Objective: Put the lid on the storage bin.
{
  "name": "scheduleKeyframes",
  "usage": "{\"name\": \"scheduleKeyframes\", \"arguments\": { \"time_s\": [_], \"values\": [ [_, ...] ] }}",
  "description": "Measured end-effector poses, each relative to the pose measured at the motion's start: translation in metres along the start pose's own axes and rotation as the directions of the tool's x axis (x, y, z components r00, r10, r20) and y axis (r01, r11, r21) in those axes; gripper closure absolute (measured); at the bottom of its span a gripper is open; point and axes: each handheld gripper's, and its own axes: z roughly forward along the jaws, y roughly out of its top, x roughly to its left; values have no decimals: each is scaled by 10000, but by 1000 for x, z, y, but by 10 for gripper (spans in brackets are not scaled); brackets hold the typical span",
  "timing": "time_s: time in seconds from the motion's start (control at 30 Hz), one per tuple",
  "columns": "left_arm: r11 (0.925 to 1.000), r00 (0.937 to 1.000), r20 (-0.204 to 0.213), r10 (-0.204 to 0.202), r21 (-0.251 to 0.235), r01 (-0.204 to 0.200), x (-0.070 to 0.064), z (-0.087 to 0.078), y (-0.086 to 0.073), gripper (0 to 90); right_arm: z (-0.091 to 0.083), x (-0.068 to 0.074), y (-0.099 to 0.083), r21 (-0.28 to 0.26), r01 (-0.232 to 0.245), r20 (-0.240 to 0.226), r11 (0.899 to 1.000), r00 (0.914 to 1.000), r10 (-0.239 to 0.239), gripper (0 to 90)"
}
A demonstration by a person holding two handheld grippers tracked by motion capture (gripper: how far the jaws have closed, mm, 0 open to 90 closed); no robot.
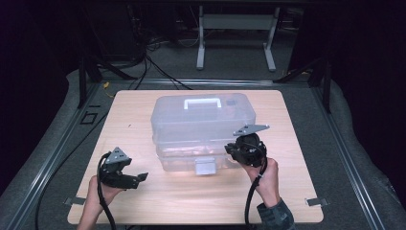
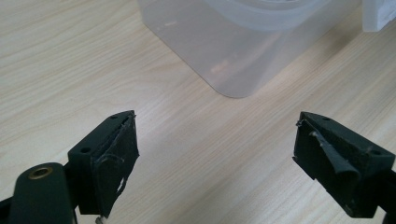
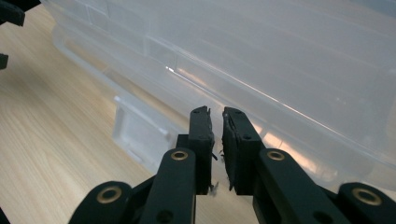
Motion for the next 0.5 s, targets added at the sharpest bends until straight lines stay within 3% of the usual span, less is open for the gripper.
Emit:
{"name": "scheduleKeyframes", "arguments": {
  "time_s": [0.2, 0.27, 0.37, 0.5],
  "values": [
    [10000, 9998, -166, -73, -34, 73, 3, -7, -5, 140, 3, 1, -25, 646, 373, 292, 9972, 9988, -393, 814],
    [9998, 9995, -263, -176, -90, 174, 4, -10, -8, 138, 1, -2, -38, 778, 249, 384, 9967, 9989, -280, 791],
    [9996, 9987, -435, -282, -8, 282, 6, -14, -15, 129, -6, -11, -55, 860, -4, 684, 9963, 9976, -55, 686],
    [9989, 9959, -813, -406, 192, 422, 9, -20, -27, 106, -16, -22, -80, 1065, -492, 1350, 9931, 9902, 345, 466]
  ]
}}
